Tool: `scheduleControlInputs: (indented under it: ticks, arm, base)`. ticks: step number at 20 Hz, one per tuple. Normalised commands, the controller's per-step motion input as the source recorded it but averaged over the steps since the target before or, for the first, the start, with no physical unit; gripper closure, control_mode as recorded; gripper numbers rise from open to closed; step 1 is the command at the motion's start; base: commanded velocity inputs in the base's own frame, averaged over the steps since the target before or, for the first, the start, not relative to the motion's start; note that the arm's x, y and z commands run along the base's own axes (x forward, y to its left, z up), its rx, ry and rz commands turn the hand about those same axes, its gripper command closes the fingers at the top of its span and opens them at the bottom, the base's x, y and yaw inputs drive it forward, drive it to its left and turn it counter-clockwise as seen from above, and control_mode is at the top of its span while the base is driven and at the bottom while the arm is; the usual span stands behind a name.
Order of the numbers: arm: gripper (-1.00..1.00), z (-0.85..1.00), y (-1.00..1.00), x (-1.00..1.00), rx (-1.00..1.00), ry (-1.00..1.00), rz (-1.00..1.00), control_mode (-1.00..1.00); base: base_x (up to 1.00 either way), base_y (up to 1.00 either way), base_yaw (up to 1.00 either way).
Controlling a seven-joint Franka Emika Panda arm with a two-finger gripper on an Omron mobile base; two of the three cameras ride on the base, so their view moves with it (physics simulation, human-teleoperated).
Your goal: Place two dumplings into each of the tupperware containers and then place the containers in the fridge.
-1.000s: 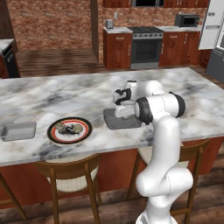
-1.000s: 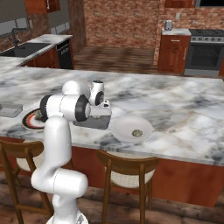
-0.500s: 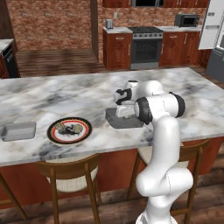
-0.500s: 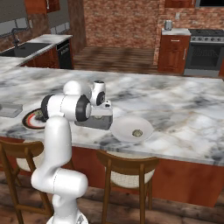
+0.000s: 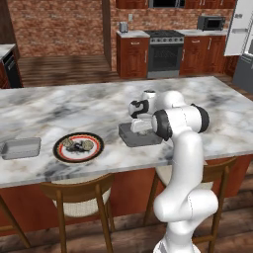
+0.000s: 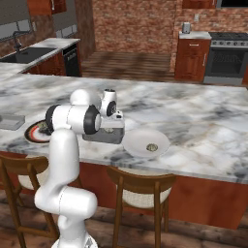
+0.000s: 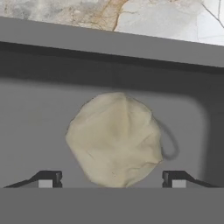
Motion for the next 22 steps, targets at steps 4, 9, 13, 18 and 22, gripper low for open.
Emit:
scheduleControlInputs:
  ticks: [4,9,13,18,22]
  arm:
    - [-1.00,0.10,0.00,0.00,0.00,0.02,-0.01,-1.00]
    - [-1.00,0.46,-0.04,0.00,0.00,0.04,-0.10,-1.00]
    - [-1.00,0.64,-0.33,-0.20,0.00,0.08,-0.11,-1.00]
    - [-1.00,0.34,-0.56,-0.33,0.00,0.15,-0.20,-1.00]
    - [-1.00,0.06,-0.97,-0.36,0.02,0.09,-0.17,-1.00]
  base:
    - [0.00,0.00,0.00]
    - [0.00,0.00,0.00]
    - [0.00,0.00,0.00]
    - [0.00,0.00,0.00]
    - [0.00,0.00,0.00]
